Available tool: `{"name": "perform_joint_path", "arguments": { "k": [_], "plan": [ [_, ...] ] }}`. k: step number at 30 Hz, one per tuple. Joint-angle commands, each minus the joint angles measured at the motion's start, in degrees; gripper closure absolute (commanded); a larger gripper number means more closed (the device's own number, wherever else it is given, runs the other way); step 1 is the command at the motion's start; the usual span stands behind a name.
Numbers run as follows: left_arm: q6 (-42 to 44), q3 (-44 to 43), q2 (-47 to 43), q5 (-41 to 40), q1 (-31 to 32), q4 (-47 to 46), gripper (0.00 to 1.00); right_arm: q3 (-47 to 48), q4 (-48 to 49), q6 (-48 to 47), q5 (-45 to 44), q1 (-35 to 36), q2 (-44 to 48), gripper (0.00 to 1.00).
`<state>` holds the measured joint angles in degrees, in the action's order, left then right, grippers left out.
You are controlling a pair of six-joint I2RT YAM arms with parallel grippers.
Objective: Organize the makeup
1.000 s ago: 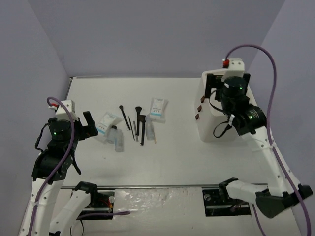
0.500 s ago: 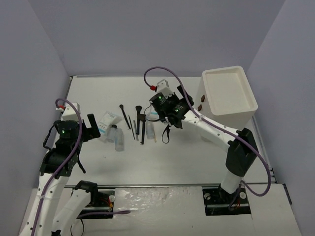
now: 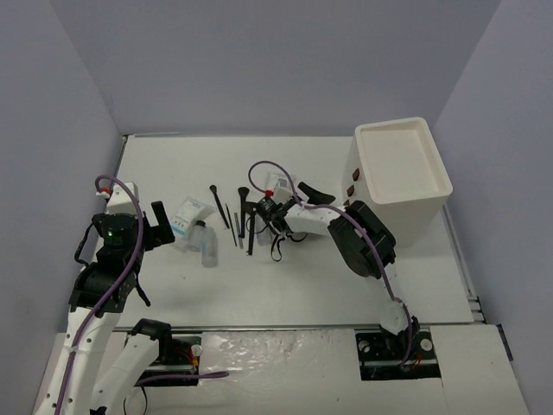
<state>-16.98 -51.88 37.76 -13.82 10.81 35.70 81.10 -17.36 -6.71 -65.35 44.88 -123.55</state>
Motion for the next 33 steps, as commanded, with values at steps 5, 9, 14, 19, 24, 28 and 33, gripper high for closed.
{"name": "perform_joint_path", "arguments": {
  "k": [5, 9, 14, 19, 24, 28, 33],
  "plan": [
    [-0.6, -1.5, 0.2, -0.6, -0.1, -3.2, 0.03, 1.7, 1.2, -0.1, -7.7, -4.9, -3.4, 0.30],
    [-0.5, -1.5, 0.2, -0.3, -0.1, -3.2, 0.03, 1.7, 1.6, 0.6, -9.7, -6.2, -5.5, 0.35],
    [-0.5, -1.4, 0.4, 0.0, -0.1, -3.4, 0.03, 1.3, 2.5, 1.5, -11.8, -7.3, -7.1, 0.43],
    [-0.5, -1.3, 0.6, 0.4, -0.1, -3.4, 0.03, 1.5, 3.3, 1.9, -15.1, -7.5, -8.2, 0.50],
    [-0.5, -1.3, 0.6, 0.6, -0.1, -3.4, 0.03, 2.0, 3.5, 2.2, -17.1, -7.7, -9.3, 0.52],
    [-0.5, -1.3, 0.6, 0.6, -0.1, -3.4, 0.03, 2.2, 3.6, 1.7, -17.9, -8.0, -10.0, 0.53],
    [-0.5, -1.3, 0.5, 0.6, 0.0, -3.4, 0.03, 2.4, 3.6, 1.8, -18.4, -8.5, -10.4, 0.55]
  ]
}}
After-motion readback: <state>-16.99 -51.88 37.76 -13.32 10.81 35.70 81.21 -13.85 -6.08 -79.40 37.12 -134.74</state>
